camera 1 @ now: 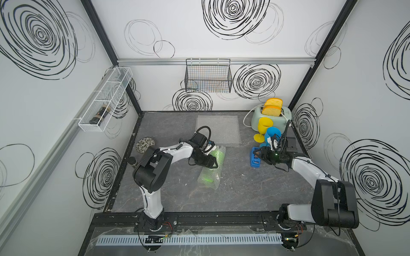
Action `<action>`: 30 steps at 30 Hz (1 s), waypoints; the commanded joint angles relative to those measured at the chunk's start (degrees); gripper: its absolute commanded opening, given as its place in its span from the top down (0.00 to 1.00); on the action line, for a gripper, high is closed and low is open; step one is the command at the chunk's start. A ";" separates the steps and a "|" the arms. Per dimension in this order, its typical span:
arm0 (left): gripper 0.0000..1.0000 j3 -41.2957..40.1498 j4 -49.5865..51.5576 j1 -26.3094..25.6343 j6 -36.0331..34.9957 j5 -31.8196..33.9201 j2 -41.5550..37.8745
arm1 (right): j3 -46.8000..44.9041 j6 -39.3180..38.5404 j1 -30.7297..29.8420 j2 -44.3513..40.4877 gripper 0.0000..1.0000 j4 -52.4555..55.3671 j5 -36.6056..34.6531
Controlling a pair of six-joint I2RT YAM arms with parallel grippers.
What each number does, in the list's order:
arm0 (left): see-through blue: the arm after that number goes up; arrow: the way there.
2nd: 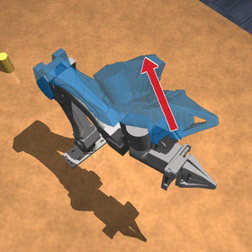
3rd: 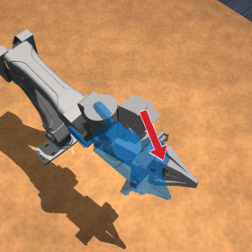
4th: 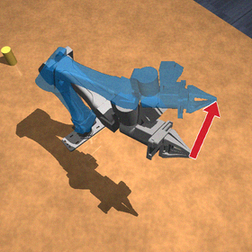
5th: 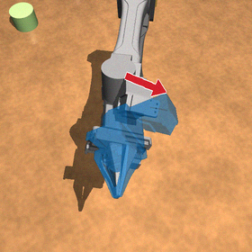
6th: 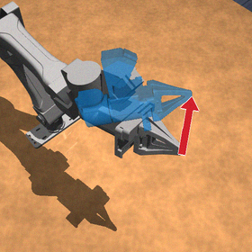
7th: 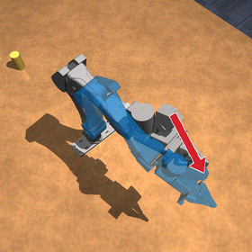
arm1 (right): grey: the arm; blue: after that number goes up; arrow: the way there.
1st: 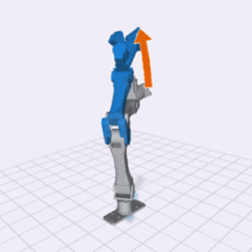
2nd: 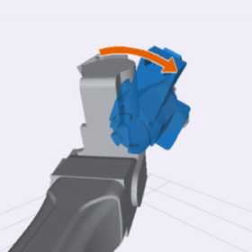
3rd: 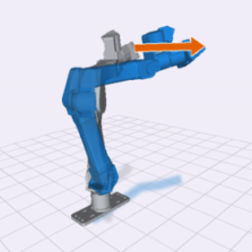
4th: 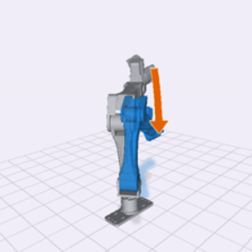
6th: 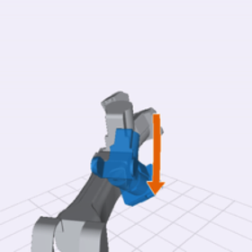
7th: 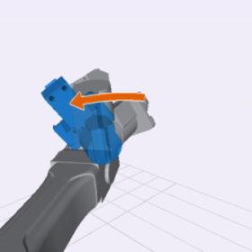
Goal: Wrap wine glasses in bubble wrap
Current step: Tear off the tape using the Tape Cutter.
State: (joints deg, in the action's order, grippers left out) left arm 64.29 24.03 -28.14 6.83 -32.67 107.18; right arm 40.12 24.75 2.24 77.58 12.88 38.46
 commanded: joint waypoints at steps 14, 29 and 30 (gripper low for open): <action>0.29 -3.16 2.15 -0.43 -0.62 6.32 0.90 | -1.95 -2.52 2.32 5.52 0.52 -2.36 -1.41; 0.29 -3.04 2.33 -1.04 -0.70 6.65 1.53 | -3.12 -1.29 2.15 10.69 0.68 -7.26 3.11; 0.29 -2.85 2.57 -1.12 -0.77 6.70 1.39 | -2.99 -1.28 2.23 11.28 0.70 -7.13 3.46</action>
State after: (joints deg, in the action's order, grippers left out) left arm 63.22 22.68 -28.99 6.83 -31.68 106.69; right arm 38.20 23.20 4.64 87.24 6.57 40.80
